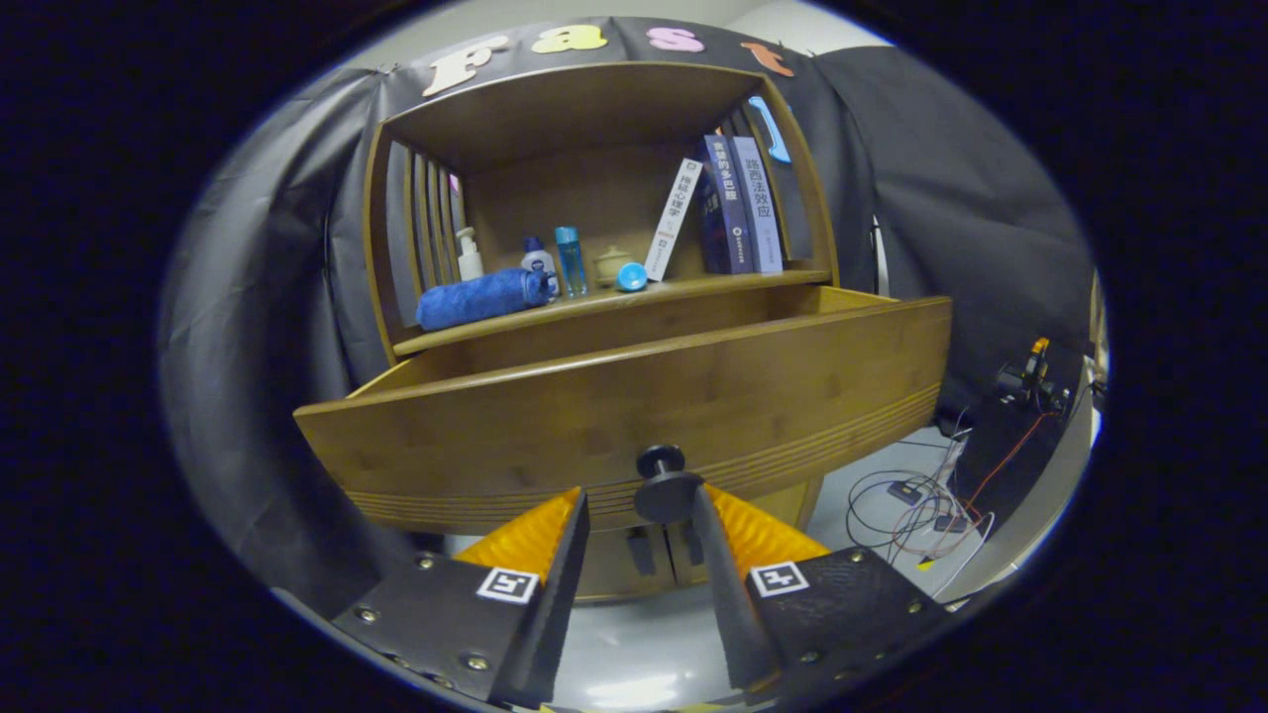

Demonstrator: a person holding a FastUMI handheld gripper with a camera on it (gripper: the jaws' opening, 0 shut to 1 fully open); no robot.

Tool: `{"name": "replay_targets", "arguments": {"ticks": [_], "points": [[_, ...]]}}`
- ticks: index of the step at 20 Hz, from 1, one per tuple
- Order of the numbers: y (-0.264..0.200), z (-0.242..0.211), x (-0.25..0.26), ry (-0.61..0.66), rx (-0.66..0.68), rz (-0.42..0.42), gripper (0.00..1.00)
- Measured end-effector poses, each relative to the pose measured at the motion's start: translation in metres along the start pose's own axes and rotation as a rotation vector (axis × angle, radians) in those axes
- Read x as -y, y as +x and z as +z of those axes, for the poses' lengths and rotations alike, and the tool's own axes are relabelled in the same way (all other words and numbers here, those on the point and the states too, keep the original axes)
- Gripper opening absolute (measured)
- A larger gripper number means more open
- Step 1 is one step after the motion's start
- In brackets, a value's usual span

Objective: Pull open the drawer, take out the items inside it, and place them on the countertop above the cabinet.

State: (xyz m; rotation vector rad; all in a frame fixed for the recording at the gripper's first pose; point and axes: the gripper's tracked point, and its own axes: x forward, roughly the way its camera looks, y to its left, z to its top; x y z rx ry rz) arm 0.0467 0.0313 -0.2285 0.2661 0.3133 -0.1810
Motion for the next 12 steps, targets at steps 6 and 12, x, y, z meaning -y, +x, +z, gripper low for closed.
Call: {"name": "replay_targets", "arguments": {"ticks": [6, 12], "points": [[0.006, 0.001, 0.004, -0.032, -0.006, -0.062, 0.63], [0.018, 0.004, 0.012, -0.052, -0.030, -0.081, 0.63]]}}
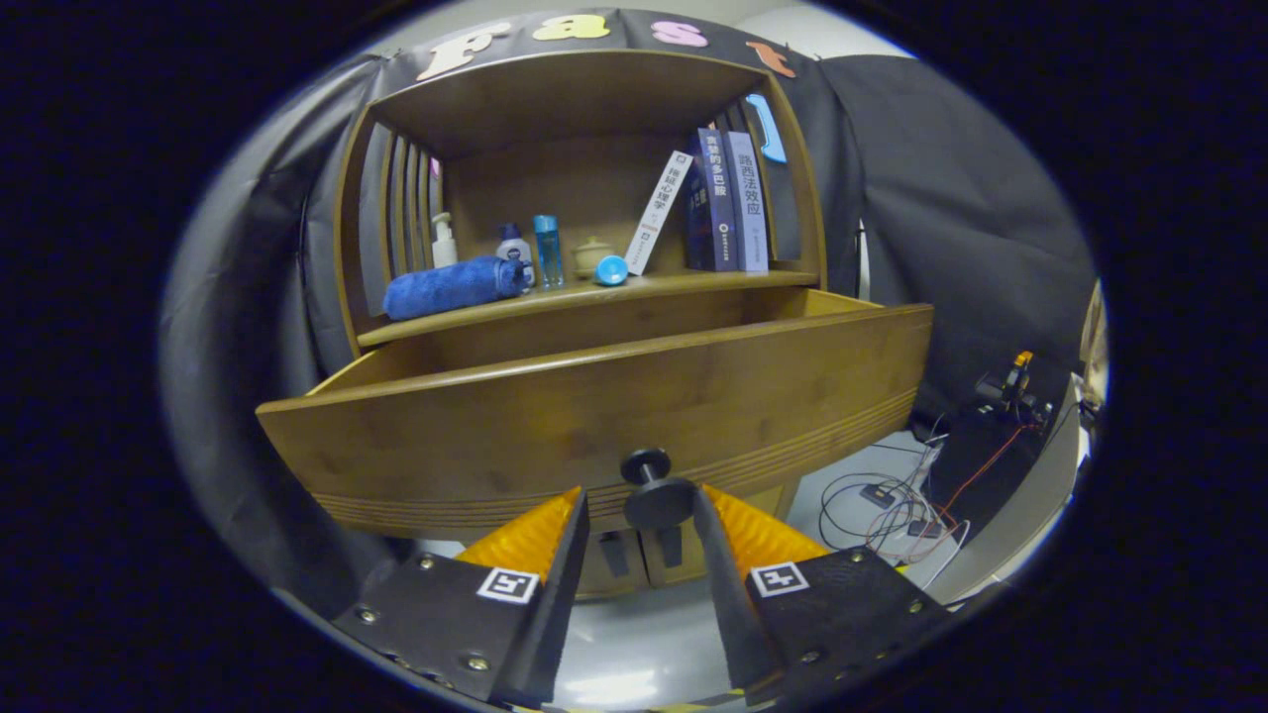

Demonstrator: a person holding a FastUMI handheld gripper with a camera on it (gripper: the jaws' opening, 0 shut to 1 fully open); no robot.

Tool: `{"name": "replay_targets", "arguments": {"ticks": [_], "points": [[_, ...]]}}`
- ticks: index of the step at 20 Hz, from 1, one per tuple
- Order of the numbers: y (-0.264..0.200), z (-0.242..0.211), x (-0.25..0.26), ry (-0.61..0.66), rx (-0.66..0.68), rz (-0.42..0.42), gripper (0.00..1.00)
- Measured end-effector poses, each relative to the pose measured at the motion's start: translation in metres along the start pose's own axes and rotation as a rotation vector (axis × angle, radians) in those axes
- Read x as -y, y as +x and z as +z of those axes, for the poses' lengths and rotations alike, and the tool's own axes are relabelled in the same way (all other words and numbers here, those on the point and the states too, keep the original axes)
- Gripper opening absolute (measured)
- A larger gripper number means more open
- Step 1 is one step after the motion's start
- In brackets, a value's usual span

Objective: Pull open the drawer, take out the items inside it, and place them on the countertop above the cabinet.

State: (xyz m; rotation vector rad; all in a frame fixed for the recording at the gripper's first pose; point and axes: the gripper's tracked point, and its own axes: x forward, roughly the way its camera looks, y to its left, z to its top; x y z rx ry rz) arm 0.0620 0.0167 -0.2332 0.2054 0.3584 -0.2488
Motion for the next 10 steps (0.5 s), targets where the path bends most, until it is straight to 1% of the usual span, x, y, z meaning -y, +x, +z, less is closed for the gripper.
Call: {"name": "replay_targets", "arguments": {"ticks": [1, 3, 5, 6, 10], "points": [[0.004, 0.002, 0.002, 0.015, 0.003, -0.003, 0.63], [0.023, 0.011, -0.005, 0.036, 0.002, 0.022, 0.63], [0.021, 0.002, -0.003, -0.053, -0.052, 0.039, 0.65], [0.024, 0.001, -0.001, -0.062, -0.063, 0.048, 0.64], [0.030, -0.006, 0.002, 0.004, -0.055, 0.076, 0.63]]}}
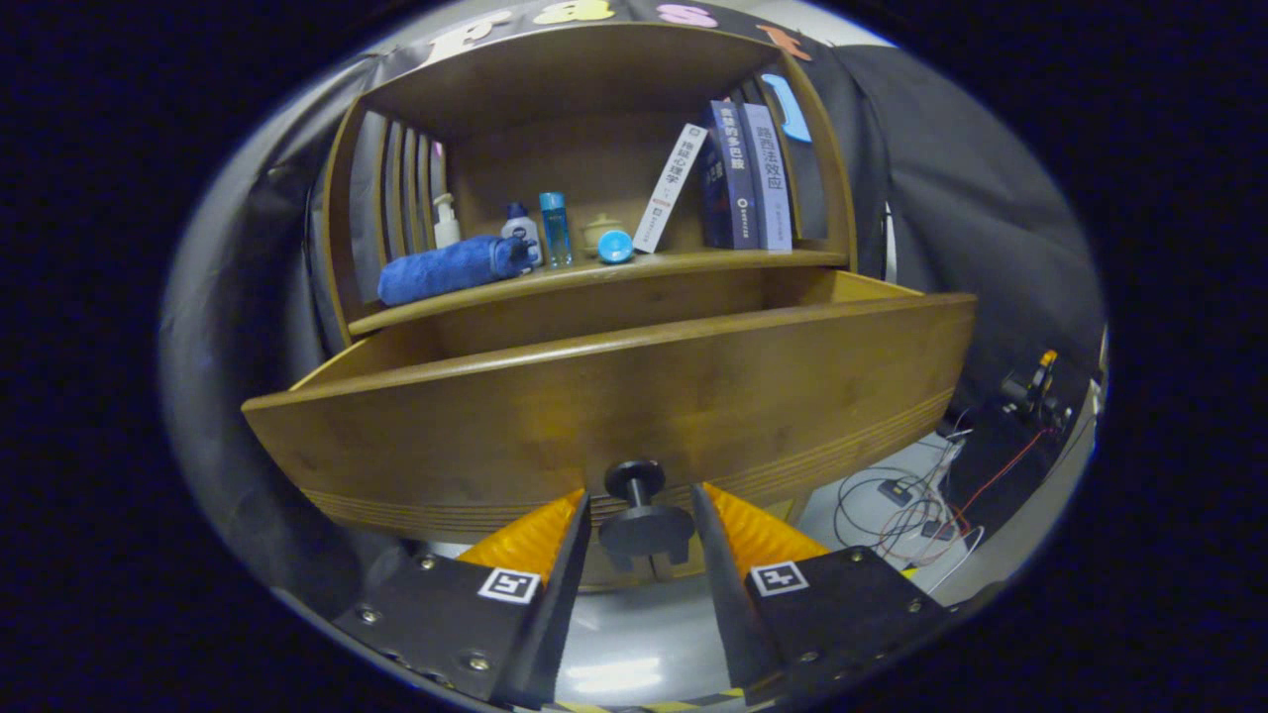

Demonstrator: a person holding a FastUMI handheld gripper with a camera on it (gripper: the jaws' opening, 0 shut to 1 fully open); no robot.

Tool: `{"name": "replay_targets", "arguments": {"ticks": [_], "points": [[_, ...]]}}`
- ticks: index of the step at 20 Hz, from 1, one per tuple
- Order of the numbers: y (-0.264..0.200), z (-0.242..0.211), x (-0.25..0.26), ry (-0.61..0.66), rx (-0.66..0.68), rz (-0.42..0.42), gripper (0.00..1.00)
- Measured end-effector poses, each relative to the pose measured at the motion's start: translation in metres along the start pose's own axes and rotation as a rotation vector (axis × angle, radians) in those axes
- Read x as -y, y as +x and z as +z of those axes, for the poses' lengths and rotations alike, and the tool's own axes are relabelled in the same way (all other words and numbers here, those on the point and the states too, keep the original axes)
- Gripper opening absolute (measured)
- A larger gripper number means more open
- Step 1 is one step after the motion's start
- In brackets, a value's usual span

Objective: Pull open the drawer, take out the items inside it, and place them on the countertop above the cabinet.

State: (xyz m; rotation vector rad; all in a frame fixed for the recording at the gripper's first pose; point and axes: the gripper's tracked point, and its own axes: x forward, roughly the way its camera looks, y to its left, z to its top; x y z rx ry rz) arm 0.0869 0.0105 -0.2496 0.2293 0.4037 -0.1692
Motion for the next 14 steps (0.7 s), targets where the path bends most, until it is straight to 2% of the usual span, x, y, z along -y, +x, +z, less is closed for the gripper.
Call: {"name": "replay_targets", "arguments": {"ticks": [8, 14], "points": [[0.026, 0.021, -0.006, -0.008, 0.058, -0.016, 0.63], [0.063, 0.029, -0.015, -0.011, 0.026, -0.013, 0.58]]}}
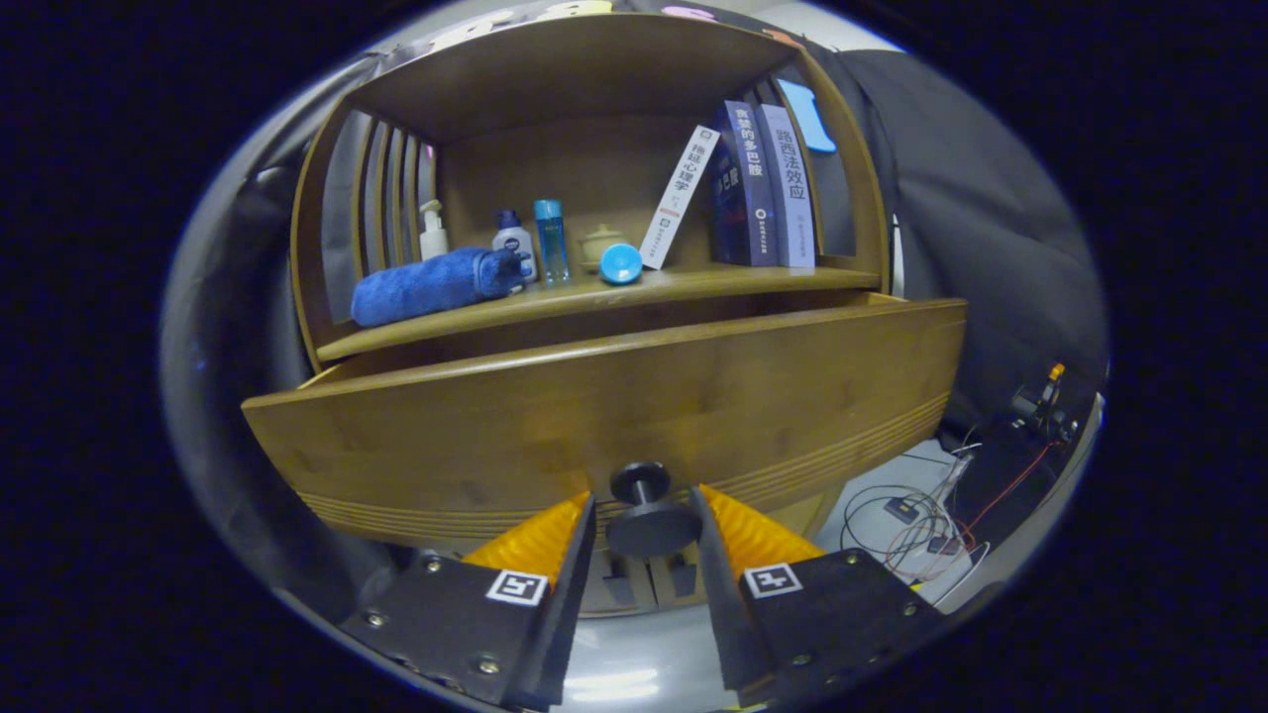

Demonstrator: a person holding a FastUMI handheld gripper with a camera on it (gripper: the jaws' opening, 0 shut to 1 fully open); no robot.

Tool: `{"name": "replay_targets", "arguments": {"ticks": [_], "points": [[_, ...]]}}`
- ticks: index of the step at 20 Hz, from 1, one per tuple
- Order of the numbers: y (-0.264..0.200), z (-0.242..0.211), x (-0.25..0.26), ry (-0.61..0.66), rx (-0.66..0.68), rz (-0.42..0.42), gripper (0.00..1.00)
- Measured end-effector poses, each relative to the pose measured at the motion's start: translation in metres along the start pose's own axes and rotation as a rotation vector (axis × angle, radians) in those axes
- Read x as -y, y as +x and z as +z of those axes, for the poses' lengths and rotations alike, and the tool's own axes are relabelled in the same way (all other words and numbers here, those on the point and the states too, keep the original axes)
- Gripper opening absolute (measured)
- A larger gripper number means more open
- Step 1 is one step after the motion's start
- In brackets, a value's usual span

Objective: Pull open the drawer, take out the items inside it, and place them on the countertop above the cabinet.

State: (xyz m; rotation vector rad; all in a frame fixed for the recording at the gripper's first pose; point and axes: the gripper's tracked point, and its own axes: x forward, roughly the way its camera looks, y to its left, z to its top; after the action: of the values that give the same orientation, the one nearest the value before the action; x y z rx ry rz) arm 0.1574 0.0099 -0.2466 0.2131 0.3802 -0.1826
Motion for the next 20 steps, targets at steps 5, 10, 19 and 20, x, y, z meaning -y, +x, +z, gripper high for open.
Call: {"name": "replay_targets", "arguments": {"ticks": [5, 10, 19, 20], "points": [[0.025, 0.007, -0.005, 0.030, 0.001, 0.013, 0.58], [0.040, 0.012, -0.010, 0.063, 0.005, 0.027, 0.58], [0.058, 0.017, -0.013, 0.070, 0.008, 0.041, 0.58], [0.060, 0.018, -0.014, 0.073, 0.006, 0.044, 0.58]]}}
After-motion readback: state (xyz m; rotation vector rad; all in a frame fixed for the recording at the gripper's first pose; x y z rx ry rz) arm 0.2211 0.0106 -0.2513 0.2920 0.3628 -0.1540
